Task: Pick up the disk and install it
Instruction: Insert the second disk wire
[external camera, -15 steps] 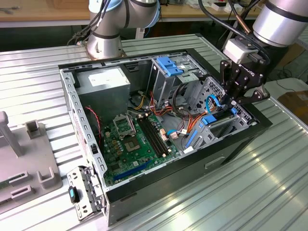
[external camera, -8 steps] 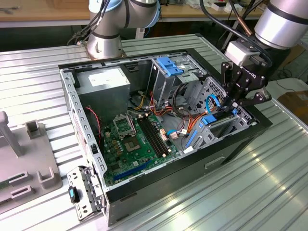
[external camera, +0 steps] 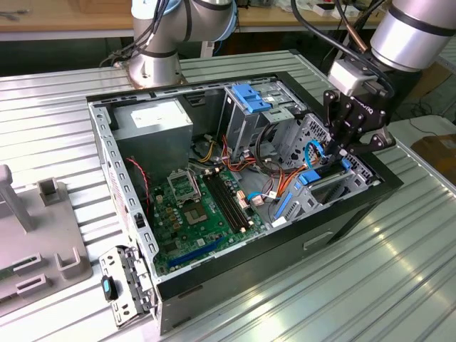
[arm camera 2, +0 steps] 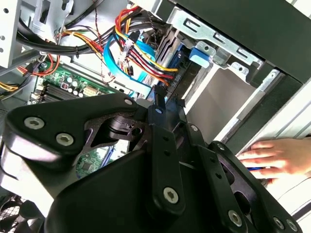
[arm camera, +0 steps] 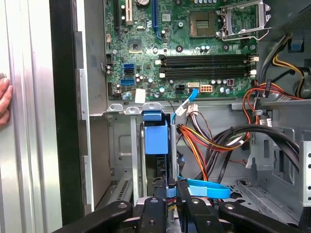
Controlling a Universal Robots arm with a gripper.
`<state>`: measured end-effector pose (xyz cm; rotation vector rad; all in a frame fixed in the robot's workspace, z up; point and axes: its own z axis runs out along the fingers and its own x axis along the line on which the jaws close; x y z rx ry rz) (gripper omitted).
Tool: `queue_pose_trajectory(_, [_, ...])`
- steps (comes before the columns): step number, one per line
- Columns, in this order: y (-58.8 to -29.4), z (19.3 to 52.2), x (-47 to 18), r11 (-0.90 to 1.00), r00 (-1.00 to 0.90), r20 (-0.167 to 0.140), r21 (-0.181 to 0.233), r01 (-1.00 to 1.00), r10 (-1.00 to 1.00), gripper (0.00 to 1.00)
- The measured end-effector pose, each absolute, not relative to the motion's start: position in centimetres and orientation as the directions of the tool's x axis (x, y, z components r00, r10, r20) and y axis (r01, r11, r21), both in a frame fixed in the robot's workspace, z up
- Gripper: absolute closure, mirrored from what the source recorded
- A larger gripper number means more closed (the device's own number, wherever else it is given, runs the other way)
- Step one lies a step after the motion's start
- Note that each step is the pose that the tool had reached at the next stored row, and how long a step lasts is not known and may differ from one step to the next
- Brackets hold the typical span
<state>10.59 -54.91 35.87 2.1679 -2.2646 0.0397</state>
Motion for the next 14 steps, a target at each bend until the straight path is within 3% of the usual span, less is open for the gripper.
queue_pose_trajectory(14, [-54.88,35.85,10.64,0.043,-0.044,0.022,-0.014,-0.999,-0.999,0.76])
